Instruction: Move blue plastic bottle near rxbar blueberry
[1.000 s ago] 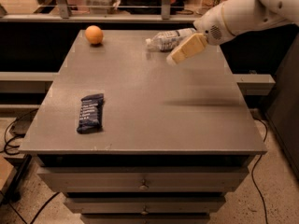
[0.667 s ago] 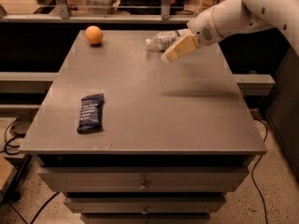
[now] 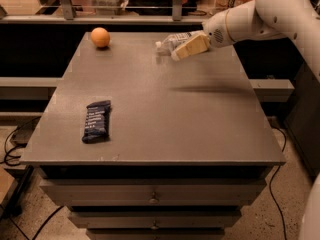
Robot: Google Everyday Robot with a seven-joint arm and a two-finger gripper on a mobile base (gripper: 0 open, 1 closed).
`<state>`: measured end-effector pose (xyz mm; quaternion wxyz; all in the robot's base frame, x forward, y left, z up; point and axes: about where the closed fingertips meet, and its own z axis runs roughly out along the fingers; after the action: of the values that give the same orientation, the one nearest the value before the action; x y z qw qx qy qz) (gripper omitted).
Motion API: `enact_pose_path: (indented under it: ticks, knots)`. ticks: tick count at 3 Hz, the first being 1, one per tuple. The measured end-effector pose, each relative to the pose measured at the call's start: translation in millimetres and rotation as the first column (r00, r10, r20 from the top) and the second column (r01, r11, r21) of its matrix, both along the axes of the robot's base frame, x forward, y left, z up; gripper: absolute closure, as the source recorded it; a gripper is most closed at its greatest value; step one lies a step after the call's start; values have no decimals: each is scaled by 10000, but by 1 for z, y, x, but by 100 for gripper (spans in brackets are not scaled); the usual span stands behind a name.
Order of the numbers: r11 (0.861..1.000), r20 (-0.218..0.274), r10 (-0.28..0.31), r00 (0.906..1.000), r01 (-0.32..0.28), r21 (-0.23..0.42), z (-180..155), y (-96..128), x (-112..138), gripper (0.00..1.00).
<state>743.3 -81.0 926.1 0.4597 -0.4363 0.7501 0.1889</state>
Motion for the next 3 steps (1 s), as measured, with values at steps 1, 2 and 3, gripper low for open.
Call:
enact_pose_path:
  ticks: [1, 2, 3]
  knots:
    - [9948, 163, -578, 9982, 562, 854, 1, -8, 21, 0]
    - [9806, 261, -1124, 9933, 1066, 1643, 0, -14, 42, 0]
    - [9656, 221, -1802, 9834, 1726, 1944, -10, -33, 77, 0]
